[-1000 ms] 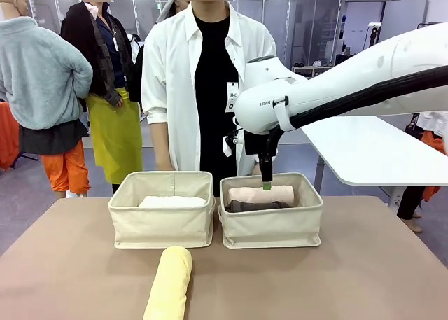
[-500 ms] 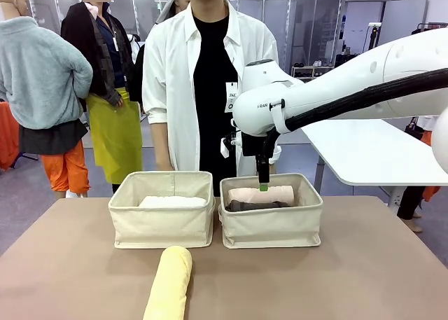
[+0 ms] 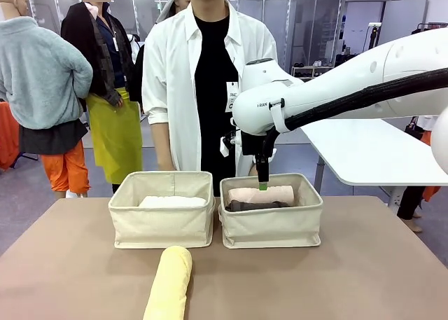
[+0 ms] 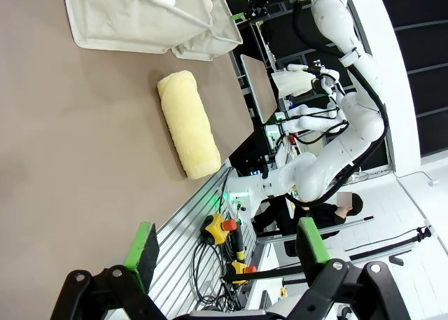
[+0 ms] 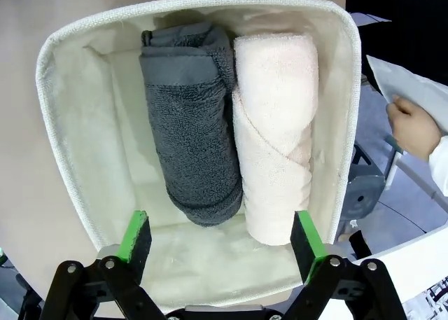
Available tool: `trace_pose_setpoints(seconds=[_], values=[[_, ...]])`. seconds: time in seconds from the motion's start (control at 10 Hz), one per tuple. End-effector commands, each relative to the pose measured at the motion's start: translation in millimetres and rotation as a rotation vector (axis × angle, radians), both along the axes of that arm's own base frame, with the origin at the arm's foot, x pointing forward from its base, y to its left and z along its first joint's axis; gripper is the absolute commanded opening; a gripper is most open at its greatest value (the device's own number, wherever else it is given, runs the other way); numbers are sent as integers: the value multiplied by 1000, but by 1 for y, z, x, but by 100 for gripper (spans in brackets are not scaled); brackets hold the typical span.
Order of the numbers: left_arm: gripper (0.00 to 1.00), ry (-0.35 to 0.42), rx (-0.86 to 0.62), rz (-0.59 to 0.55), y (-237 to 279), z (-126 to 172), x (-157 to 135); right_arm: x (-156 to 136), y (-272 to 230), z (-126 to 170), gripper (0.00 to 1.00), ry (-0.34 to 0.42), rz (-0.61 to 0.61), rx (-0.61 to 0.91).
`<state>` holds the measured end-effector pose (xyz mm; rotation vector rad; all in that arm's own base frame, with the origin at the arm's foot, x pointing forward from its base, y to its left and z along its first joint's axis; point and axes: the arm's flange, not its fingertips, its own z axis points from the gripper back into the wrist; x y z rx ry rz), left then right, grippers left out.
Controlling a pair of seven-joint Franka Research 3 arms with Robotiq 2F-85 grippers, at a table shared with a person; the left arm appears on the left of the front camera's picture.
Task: Divide the towels into two baskets.
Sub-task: Pick up one hotel-folded towel from the bottom of the table and place it in the Fabric basket indicated by the person.
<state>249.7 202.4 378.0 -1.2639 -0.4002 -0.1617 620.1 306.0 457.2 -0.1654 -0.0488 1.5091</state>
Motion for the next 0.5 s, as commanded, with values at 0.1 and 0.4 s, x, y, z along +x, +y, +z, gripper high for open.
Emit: trace_pose_setpoints(seconds=[0.1,0.4], values=[[100,-12,-6,-3,-1,3,-5,-1,-1,0,100,1,19,-7],[100,-12,-6,-3,-1,3,-5,-10,-40,36,100,102,-64,120]])
